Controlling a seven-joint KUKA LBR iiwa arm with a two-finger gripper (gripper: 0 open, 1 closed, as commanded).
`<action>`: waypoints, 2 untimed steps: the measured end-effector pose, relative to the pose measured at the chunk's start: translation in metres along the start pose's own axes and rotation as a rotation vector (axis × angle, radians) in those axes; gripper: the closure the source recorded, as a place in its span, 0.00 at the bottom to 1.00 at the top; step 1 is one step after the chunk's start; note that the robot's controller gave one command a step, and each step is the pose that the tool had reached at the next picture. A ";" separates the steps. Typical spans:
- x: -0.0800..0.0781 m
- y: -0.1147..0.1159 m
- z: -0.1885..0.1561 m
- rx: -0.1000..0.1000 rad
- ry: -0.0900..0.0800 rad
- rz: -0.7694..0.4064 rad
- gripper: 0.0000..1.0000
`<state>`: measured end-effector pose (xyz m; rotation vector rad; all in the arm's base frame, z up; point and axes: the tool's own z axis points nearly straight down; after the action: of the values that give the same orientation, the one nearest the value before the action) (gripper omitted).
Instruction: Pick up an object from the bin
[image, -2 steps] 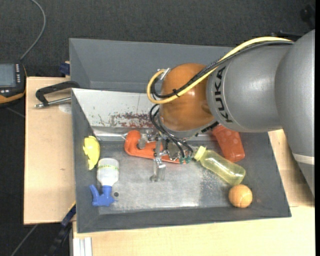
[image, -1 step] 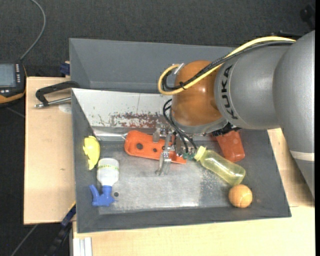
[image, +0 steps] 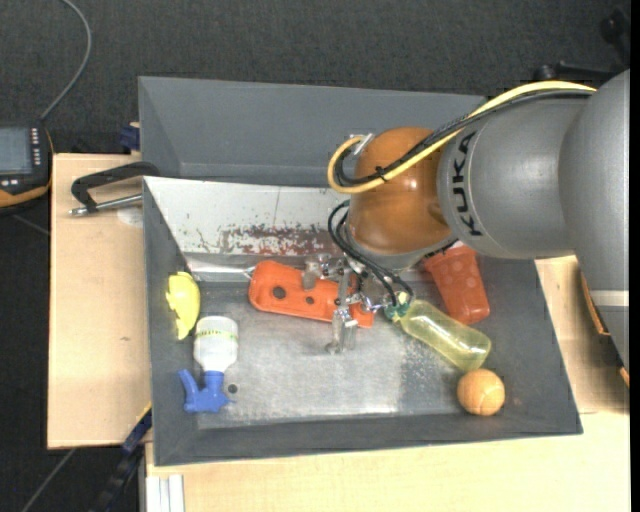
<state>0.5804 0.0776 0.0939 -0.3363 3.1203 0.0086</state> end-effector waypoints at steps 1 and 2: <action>-0.006 -0.012 0.022 0.003 -0.004 -0.133 1.00; -0.006 -0.012 0.022 0.003 -0.004 -0.133 1.00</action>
Offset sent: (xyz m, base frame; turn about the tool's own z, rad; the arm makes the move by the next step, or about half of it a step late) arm 0.0000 0.0000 0.0000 0.0000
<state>0.5889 0.0669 0.0719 -0.5417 3.0865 0.0048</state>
